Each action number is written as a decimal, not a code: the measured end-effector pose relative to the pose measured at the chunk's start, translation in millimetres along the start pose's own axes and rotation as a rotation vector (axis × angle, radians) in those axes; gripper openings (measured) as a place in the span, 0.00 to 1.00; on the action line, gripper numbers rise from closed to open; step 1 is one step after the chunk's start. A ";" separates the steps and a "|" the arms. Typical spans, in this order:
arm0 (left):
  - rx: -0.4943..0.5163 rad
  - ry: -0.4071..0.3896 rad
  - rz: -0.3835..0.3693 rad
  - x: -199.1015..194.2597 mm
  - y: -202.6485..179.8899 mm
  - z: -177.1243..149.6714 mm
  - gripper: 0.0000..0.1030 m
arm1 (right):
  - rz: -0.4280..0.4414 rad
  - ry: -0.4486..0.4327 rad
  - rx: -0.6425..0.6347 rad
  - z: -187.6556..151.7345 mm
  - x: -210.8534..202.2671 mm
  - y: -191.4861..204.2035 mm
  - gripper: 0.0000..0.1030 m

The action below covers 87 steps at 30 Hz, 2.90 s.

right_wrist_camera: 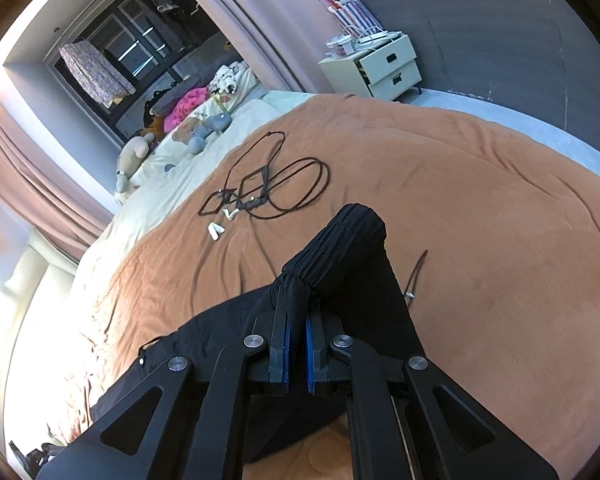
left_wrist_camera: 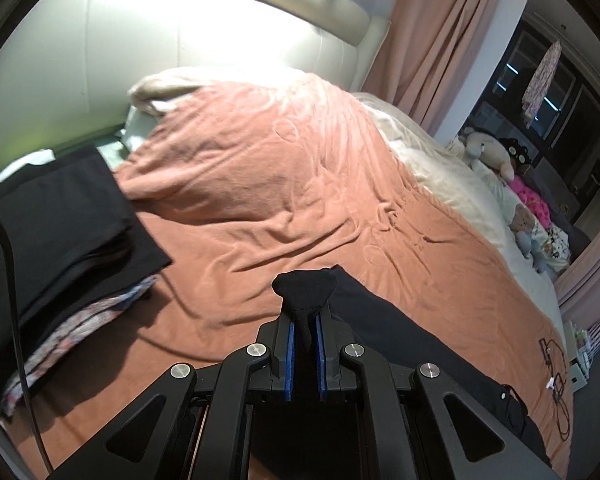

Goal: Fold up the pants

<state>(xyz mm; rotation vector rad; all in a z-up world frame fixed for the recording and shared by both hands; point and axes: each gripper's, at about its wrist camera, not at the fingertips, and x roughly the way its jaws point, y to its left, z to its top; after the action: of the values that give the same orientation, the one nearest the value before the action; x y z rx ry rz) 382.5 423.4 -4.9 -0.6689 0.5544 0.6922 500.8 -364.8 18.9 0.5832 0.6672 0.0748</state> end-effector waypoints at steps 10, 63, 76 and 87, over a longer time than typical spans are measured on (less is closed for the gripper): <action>0.034 0.062 0.018 80.4 -29.0 12.4 0.09 | -0.071 0.036 -0.060 26.5 61.8 30.9 0.02; 0.125 0.163 0.110 89.1 -7.7 -11.3 0.77 | 0.129 0.203 -0.825 -99.7 146.8 238.9 0.58; 0.015 0.297 0.118 95.6 41.4 -67.1 0.43 | 0.199 0.311 -1.062 -124.3 205.1 283.3 0.58; -0.022 0.359 0.090 128.9 39.2 -88.1 0.40 | 0.210 0.335 -1.109 -140.9 229.8 291.2 0.58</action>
<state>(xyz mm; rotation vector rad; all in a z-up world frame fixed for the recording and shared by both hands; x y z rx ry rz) 416.2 433.9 -162.0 -0.7984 0.9129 0.6664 631.2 4.6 -44.4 -0.4460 0.7690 0.7028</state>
